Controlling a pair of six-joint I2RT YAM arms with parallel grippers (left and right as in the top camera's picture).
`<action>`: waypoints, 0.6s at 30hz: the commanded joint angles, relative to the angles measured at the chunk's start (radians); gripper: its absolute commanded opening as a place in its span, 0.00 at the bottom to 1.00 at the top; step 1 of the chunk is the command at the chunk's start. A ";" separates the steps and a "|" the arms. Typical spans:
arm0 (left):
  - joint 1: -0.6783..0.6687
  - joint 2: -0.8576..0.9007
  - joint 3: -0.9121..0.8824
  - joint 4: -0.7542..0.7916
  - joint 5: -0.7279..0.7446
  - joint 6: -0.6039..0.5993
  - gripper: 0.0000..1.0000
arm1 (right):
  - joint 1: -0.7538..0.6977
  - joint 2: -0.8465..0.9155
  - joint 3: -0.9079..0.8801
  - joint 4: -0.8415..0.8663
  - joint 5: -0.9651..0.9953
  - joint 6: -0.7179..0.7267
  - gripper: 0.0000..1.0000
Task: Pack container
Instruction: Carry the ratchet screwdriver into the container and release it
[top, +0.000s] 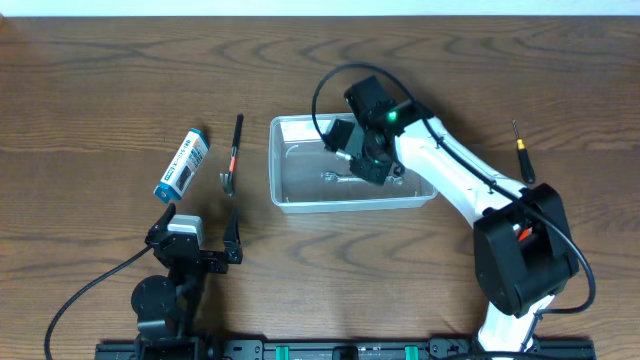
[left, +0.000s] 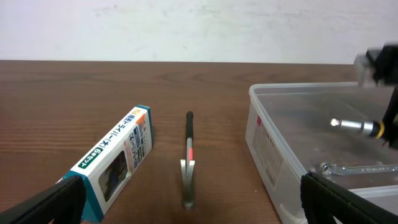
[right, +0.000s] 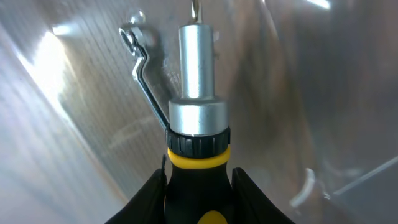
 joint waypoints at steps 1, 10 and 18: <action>0.003 -0.006 -0.013 -0.006 0.013 0.017 0.98 | -0.013 -0.006 -0.043 0.045 -0.004 0.023 0.28; 0.003 -0.006 -0.013 -0.006 0.013 0.017 0.98 | -0.021 -0.006 -0.064 0.078 -0.004 0.043 0.27; 0.003 -0.006 -0.013 -0.006 0.013 0.017 0.98 | -0.021 -0.006 -0.064 0.081 -0.004 0.044 0.50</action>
